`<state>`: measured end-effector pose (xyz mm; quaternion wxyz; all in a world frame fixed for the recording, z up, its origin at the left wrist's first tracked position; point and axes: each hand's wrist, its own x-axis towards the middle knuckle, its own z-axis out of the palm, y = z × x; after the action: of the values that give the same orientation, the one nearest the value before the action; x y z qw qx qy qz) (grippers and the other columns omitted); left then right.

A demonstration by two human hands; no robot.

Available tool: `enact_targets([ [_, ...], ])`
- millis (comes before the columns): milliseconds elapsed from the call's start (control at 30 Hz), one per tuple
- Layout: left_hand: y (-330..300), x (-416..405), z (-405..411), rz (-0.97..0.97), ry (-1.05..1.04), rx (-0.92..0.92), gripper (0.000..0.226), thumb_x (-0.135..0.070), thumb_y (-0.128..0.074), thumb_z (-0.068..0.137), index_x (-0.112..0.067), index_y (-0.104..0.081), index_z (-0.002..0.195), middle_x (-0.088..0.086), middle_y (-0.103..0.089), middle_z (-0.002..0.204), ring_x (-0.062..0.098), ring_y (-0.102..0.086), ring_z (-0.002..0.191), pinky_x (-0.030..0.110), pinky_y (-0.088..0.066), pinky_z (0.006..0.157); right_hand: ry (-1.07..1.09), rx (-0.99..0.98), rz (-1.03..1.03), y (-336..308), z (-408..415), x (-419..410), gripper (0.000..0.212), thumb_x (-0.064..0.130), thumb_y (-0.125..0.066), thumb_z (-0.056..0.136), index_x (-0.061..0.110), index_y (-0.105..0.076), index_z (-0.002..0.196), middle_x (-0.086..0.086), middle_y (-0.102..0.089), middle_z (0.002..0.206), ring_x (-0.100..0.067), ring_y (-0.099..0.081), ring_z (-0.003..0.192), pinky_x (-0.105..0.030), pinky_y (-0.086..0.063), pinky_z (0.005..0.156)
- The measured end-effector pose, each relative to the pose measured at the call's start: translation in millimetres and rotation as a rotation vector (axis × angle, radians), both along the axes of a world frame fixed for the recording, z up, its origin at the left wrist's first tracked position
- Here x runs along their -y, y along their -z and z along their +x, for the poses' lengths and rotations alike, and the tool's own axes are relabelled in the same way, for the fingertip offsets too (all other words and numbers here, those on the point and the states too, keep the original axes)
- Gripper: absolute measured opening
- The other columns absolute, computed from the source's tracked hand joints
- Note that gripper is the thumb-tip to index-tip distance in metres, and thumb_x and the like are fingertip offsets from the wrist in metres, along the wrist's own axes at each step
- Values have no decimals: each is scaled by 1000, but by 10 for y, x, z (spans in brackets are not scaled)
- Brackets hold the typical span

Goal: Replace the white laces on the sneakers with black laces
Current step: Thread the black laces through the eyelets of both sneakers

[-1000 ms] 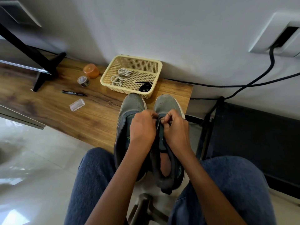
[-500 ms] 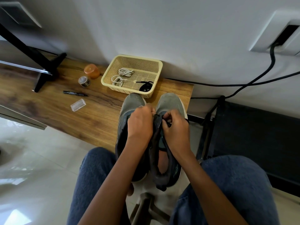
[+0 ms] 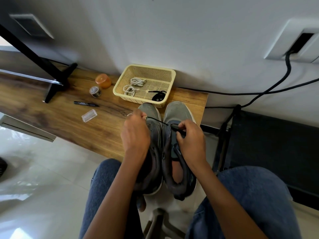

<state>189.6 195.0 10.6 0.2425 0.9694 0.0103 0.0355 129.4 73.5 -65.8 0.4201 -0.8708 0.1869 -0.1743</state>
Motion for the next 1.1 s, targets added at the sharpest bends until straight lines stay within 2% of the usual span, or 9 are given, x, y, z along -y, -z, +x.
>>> enact_targets([
  [100,-104,-191,40,-33,-104,63,19,-17,-48,100,-11,-64,108,-4,-58,86,-2,-41,60,14,-25,51,10,0,0,8,6,-2,20,0,-68,79,14,-58,90,2,-60,90,-20,-56,91,-37,-50,73],
  [333,-89,-284,-91,-34,-92,136,20,-19,-46,99,-10,-60,111,3,-64,90,9,-49,67,22,-36,58,1,15,26,16,20,-2,21,-3,-67,78,12,-59,91,0,-61,91,-21,-57,92,-40,-51,75],
  [400,-3,-185,-172,18,53,161,28,-20,-48,96,-12,-55,121,5,-64,95,17,-56,84,37,-48,81,-2,18,33,24,22,3,21,-2,-67,78,12,-60,91,0,-61,91,-21,-57,92,-41,-51,75],
  [467,113,-97,-203,108,194,160,38,-19,-56,93,-18,-51,130,4,-63,115,22,-51,115,43,-31,108,-8,27,37,30,24,5,21,-2,-66,78,12,-59,91,0,-62,91,-22,-58,92,-42,-52,75],
  [567,162,-20,-150,192,341,159,35,-16,-58,92,-24,-60,126,-2,-64,123,18,-40,130,36,-6,114,-8,28,30,33,28,7,22,-2,-66,77,13,-59,91,1,-62,91,-21,-58,91,-41,-52,74],
  [700,125,69,-29,355,398,-7,27,-33,-52,96,-31,-64,120,-5,-68,113,13,-41,127,38,3,115,-4,33,29,37,24,5,22,-2,-67,77,13,-59,91,1,-62,91,-21,-58,91,-41,-51,74],
  [833,151,175,-9,429,342,-9,25,-39,-47,98,-31,-68,109,-5,-70,104,13,-51,114,41,-7,115,-2,32,22,31,22,1,20,3,-70,78,14,-59,90,3,-61,90,-20,-57,90,-39,-51,74],
  [967,50,83,-4,295,137,67,25,-34,-47,99,-24,-68,107,-3,-69,100,14,-59,100,44,-13,116,5,15,26,21,19,8,20,3,-71,78,14,-60,90,11,-54,88,-19,-57,90,-35,-50,74],
  [1100,-204,-255,187,107,-105,218,23,-28,-49,99,-16,-68,107,2,-68,98,14,-54,88,46,-29,108,11,11,9,18,13,0,18,3,-71,79,12,-61,91,4,-61,90,-19,-57,91,-29,-47,75],
])
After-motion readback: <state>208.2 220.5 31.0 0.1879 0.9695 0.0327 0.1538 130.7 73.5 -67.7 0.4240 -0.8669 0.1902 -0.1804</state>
